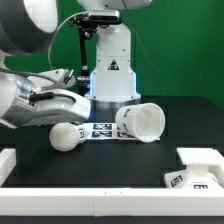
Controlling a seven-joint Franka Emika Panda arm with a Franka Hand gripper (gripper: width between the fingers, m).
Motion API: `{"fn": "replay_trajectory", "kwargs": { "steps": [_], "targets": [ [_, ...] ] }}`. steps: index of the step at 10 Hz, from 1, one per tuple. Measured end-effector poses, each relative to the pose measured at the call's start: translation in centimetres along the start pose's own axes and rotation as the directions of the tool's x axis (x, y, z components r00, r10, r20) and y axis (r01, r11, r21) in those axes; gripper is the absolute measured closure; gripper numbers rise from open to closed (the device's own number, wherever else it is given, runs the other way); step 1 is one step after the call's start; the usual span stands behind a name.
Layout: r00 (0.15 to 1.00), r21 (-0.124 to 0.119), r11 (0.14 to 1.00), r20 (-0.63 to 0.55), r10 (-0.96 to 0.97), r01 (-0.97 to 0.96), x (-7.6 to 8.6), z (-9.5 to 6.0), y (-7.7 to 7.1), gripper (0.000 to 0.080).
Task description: Assemble lamp
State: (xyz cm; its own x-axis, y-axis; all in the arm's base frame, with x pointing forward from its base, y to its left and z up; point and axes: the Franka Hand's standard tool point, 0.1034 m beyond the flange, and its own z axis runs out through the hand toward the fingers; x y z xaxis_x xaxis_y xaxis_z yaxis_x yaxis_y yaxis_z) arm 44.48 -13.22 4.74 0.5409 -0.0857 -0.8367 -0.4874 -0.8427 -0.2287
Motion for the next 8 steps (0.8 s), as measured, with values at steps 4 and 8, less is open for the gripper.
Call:
{"fn": "replay_trajectory", "kwargs": {
  "steps": [4, 8],
  "targets": [
    [0.999, 0.000, 0.999, 0.009, -0.035, 0.035, 0.2, 0.6, -0.8, 0.0100],
    [0.998, -0.013, 1.000, 0.066, -0.012, 0.012, 1.3, 2.9, -0.2, 0.0100]
  ]
}}
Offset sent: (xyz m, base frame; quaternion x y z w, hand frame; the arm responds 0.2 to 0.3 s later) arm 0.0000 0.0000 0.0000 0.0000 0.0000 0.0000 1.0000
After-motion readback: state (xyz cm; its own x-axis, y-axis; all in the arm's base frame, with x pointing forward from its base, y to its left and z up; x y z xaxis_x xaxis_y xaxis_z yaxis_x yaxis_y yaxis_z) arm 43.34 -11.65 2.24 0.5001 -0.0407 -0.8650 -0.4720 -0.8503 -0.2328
